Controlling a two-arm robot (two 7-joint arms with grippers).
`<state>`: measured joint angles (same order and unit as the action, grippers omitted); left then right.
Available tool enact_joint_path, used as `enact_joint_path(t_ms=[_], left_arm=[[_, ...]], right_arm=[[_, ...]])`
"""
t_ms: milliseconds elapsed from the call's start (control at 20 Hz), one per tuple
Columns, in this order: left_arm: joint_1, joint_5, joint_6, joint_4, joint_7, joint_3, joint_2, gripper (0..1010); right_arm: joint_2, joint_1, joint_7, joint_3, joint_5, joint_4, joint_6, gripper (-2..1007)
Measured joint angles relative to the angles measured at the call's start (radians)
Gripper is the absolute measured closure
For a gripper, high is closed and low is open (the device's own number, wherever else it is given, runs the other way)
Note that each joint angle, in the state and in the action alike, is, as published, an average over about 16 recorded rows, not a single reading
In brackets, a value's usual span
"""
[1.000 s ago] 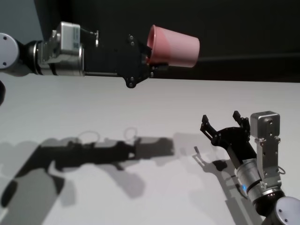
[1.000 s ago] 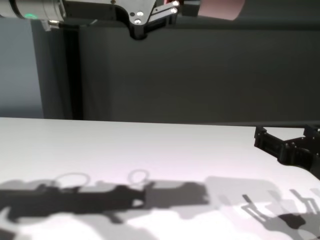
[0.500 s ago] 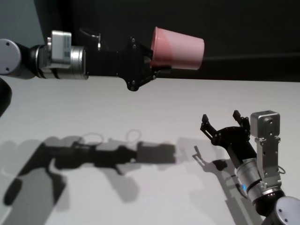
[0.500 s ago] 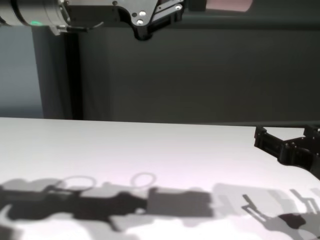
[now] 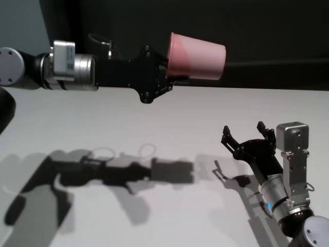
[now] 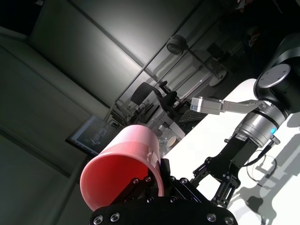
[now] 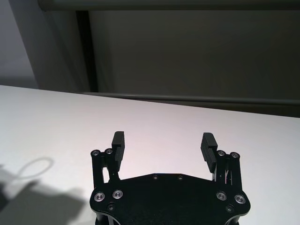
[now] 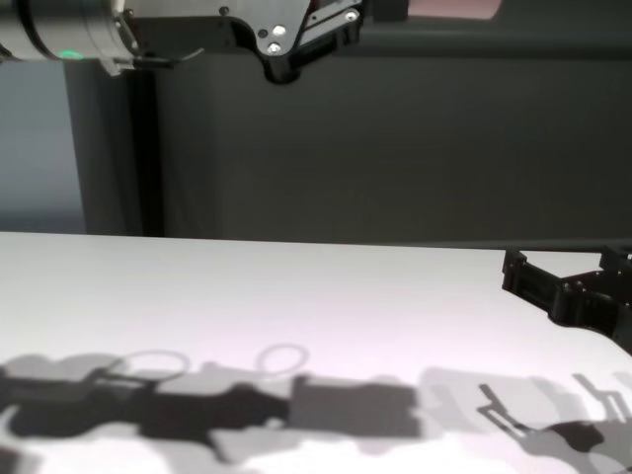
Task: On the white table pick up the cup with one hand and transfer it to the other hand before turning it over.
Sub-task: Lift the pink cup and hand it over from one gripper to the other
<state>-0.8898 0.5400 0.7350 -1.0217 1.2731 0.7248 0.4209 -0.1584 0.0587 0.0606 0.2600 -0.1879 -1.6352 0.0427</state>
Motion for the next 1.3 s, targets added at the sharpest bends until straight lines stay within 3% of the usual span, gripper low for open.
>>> enact_joint_path(t_ms=[1300], left_arm=[[0.002,-0.006,-0.003,-0.004,0.0,0.003,0.004,970]], right_arm=[[0.004,0.001,-0.005,-0.008,-0.005,-0.002,-0.002,5]])
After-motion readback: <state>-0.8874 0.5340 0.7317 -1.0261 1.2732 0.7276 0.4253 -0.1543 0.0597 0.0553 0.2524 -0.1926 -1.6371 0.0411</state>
